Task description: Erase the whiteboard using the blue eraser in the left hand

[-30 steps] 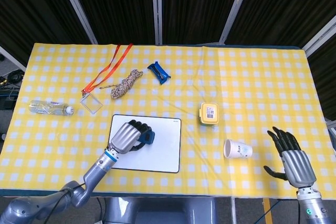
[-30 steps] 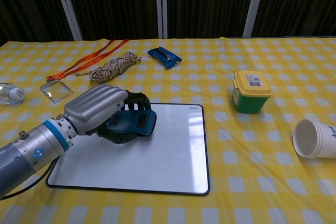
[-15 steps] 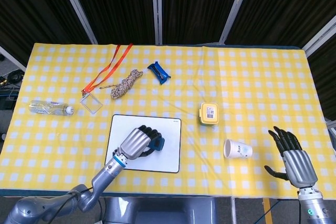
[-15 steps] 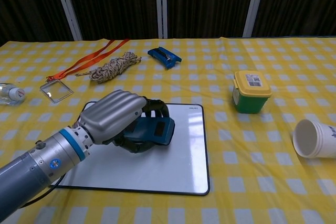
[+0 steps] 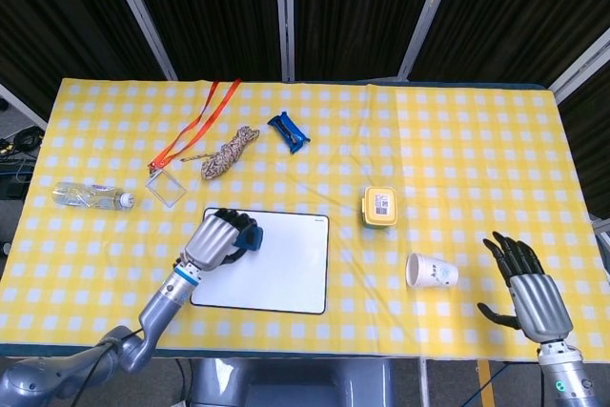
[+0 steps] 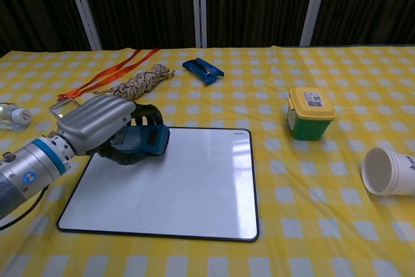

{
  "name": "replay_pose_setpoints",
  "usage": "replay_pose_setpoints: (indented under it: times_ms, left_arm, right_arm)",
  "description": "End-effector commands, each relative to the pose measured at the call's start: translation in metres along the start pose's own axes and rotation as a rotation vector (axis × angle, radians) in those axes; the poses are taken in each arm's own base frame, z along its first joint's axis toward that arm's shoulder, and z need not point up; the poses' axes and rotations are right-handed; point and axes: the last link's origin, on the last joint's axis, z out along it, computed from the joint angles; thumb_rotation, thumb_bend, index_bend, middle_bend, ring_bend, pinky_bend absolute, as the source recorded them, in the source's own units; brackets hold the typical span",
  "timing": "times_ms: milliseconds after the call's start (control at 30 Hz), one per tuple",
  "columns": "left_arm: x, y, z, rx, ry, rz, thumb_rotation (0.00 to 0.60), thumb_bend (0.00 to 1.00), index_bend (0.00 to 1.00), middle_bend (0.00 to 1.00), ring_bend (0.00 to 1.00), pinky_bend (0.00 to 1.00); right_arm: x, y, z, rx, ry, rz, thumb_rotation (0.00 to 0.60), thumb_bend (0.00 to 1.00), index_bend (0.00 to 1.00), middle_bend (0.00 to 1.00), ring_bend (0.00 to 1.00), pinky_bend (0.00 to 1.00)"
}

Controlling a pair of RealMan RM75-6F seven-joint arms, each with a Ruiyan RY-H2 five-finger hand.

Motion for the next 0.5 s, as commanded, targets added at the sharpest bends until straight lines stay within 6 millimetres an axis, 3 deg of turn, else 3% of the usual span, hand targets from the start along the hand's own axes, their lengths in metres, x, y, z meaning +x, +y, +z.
replay_pose_setpoints:
  times_ms: [33,200,500]
  left_arm:
    - [0.02,-0.023,-0.007,0.054,0.063,0.001,0.6,0.64,0.77,0.58,0.55,0.52]
    - [0.053,-0.054,-0.038,0.121,0.104,0.011,0.6,0.64,0.77,0.58,0.55,0.51]
    - [0.068,-0.076,-0.096,0.227,0.051,0.037,0.6,0.64,0.74,0.56,0.55,0.49]
  right_arm:
    - [0.0,-0.001,-0.001,0.003,0.0,-0.002,0.6,0.07,0.01,0.0,0.0,0.0]
    - [0.001,-0.004,-0.003,0.014,0.001,-0.005,0.6,0.07,0.01,0.0,0.0,0.0]
    - [0.0,-0.007,-0.005,0.023,0.0,-0.013,0.6,0.07,0.01,0.0,0.0,0.0]
